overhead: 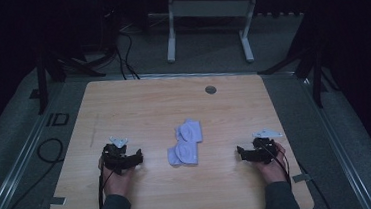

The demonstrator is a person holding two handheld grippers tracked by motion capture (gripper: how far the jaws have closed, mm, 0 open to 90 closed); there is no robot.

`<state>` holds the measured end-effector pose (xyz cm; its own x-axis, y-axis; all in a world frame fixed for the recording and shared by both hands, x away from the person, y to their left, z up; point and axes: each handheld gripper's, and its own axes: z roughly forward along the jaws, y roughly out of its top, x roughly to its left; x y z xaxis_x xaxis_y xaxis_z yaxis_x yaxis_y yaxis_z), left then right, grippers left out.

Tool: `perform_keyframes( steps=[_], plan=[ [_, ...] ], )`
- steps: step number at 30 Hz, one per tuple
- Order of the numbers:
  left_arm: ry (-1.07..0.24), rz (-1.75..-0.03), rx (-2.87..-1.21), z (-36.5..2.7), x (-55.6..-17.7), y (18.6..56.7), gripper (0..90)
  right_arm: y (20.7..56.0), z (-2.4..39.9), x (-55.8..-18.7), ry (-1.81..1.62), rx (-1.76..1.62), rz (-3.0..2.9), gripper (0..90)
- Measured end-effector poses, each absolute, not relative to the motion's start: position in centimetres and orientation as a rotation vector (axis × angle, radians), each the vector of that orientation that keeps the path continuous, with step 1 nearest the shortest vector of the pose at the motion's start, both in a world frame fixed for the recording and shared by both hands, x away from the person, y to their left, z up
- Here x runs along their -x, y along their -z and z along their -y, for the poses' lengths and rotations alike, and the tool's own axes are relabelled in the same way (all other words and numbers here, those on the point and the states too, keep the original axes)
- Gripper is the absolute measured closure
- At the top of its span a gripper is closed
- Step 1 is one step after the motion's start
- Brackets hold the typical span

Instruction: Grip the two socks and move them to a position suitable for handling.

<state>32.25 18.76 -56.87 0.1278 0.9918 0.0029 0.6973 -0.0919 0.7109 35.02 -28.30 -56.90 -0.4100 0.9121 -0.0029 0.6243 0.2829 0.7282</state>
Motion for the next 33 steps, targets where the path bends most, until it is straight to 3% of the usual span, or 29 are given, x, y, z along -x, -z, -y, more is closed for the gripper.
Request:
perform_keyframes(
  steps=[10, 19, 33],
  plan=[
    [-0.683, -1.628, -1.849, -18.7, -32.3, 56.9, 13.6, 56.8, 28.2, -34.8, -0.913, -1.394, -2.126, 16.0],
    [-0.686, -1.633, -1.846, -18.7, -32.3, 56.9, 13.7, 56.1, 27.6, -34.3, -0.872, -1.408, -2.158, 32.7],
    [-0.691, -1.639, -1.837, -18.6, -32.1, 56.9, 15.5, 53.9, 23.0, -32.3, -0.843, -1.115, -2.323, 59.7]
  ],
)
